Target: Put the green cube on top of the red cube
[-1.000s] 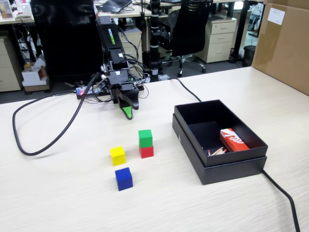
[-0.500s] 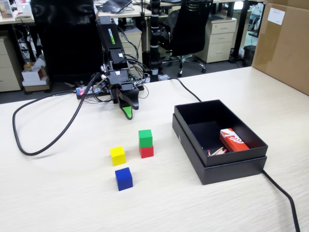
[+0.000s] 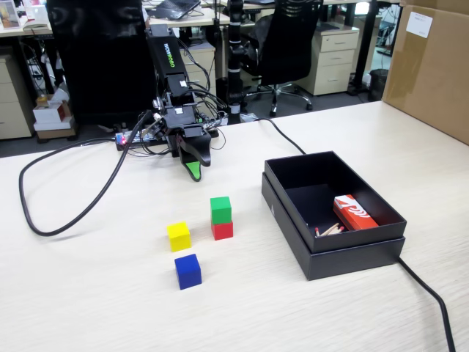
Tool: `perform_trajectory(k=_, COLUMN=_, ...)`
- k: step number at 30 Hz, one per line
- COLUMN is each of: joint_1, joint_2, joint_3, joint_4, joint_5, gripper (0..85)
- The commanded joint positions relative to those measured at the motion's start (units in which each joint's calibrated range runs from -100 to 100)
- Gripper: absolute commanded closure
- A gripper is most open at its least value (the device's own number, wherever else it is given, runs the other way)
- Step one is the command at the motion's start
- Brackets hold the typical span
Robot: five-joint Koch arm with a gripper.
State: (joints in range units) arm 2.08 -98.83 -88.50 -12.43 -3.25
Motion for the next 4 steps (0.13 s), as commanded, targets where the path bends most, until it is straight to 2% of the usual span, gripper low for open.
perform_trajectory(k=1, joint_1=0.2, joint_2=0.33, joint_3=-2.71, joint_4=-1.44, joint_5=0.05, gripper=37.2)
perform_trajectory(k=4, joint_1=0.2, joint_2=0.33, joint_3=-2.71, joint_4=-1.44, joint_5=0.05, gripper=37.2)
